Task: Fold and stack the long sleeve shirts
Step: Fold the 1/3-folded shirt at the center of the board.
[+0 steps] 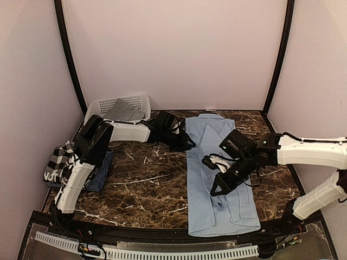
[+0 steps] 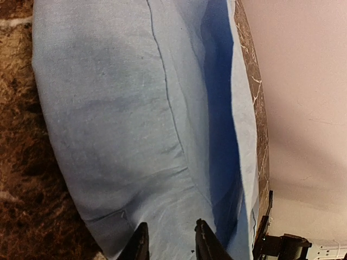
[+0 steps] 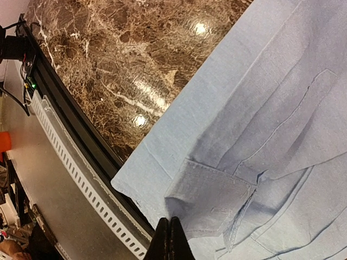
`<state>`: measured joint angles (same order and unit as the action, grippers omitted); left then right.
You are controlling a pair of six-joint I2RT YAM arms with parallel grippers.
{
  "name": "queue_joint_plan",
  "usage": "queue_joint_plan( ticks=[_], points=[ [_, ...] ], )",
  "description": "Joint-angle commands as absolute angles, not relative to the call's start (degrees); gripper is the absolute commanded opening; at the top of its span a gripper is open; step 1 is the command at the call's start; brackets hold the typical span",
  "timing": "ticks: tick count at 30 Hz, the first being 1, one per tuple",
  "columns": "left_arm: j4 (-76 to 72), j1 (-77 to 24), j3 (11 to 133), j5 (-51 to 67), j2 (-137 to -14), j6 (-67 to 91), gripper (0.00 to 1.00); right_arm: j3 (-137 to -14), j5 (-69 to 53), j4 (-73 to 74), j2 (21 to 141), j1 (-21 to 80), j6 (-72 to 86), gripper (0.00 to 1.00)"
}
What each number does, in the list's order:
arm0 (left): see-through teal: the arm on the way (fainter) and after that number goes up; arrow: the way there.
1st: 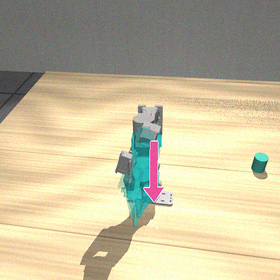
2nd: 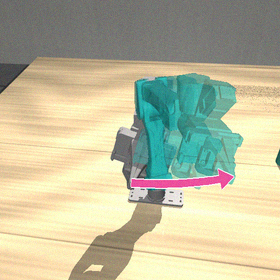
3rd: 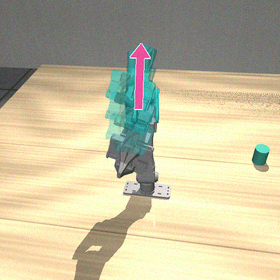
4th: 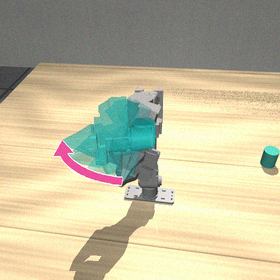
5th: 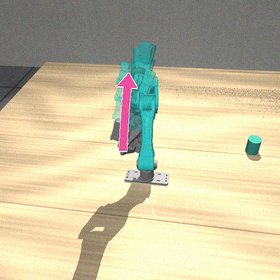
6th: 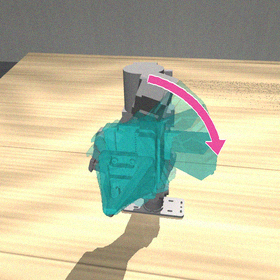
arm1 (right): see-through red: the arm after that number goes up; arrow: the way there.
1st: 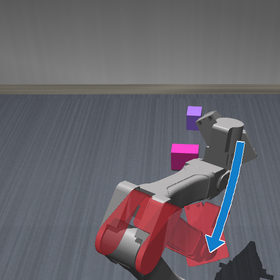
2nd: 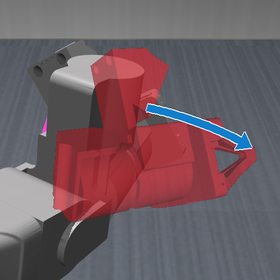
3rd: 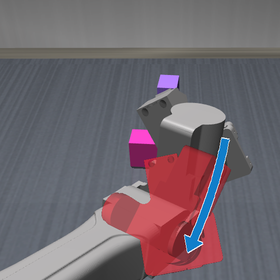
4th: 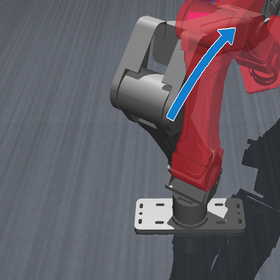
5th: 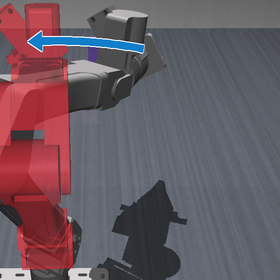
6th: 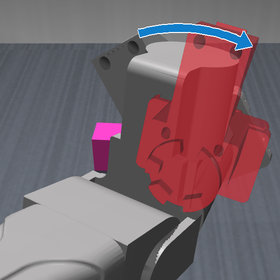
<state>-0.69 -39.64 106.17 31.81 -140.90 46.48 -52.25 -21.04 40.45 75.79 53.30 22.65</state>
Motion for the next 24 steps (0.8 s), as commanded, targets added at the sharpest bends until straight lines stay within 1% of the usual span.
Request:
queue_joint_plan(
  ticks=[1, 7, 10, 15, 24],
  points=[
    [1.9, -39.5, 103.2, 29.7, -133.7, 44.2, 0.28, -53.2, -22.2, 43.2, 76.6, 55.3, 23.5, 0.00],
    [0.2, -39.6, 99.1, 30.2, -131.2, 44.4, 0.27, -56.1, -22.4, 49.7, 77.4, 57.1, 23.1, 0.00],
    [0.2, -39.6, 98.4, 30.4, -130.4, 44.3, 0.27, -56.0, -22.5, 50.6, 78.7, 58.7, 23.6, 0.00],
    [0.2, -39.6, 97.2, 30.5, -129.3, 44.1, 0.27, -54.9, -23.1, 47.6, 80.6, 61.2, 25.6, 0.00],
    [0.2, -39.6, 94.4, 30.7, -127.3, 43.8, 0.27, -54.4, -22.5, 41.4, 82.8, 61.5, 28.9, 0.00]
  ],
)
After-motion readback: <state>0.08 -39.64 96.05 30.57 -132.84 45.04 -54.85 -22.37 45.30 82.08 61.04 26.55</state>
